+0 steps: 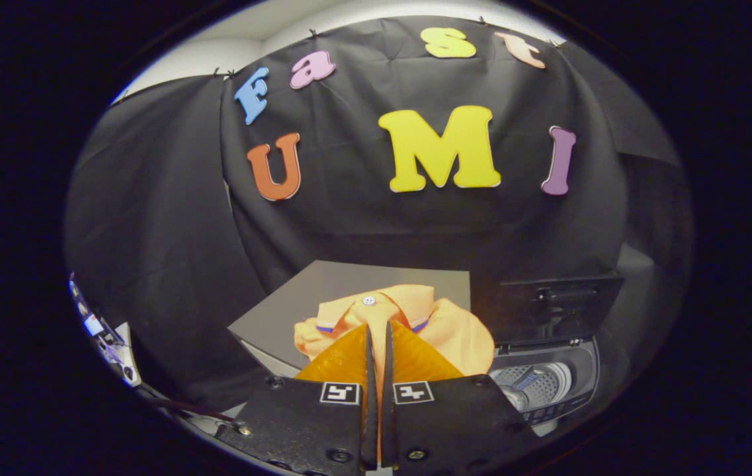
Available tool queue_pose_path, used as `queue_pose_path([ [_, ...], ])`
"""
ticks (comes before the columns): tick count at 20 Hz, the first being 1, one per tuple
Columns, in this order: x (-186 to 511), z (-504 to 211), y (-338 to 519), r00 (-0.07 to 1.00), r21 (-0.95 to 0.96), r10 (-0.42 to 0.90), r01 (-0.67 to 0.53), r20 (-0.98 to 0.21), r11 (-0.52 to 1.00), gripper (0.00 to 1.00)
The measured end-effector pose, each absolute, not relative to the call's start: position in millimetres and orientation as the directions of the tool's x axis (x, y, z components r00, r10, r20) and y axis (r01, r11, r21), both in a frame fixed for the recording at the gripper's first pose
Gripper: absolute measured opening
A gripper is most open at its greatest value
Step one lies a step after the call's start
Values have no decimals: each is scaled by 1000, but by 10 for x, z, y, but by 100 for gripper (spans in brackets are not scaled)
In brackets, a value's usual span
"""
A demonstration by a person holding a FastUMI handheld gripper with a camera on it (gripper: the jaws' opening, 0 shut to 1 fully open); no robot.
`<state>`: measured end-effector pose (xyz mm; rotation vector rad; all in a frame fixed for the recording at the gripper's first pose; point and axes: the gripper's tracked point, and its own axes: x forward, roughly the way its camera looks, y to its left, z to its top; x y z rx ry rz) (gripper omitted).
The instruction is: Put the clothes into the washing machine and then close the washing machine lid.
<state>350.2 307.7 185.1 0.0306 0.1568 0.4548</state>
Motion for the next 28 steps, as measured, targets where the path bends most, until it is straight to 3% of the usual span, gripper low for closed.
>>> queue_pose_path([
  [12, 2967, 2595, 1025, 969, 61, 245, -246, 15, 967, 5],
  [18, 3389, 2410, 337, 976, 79, 215, -211, -36, 974, 5],
  [28, 4569, 1806, 225, 938, 116, 298, -281, -179, 953, 5],
])
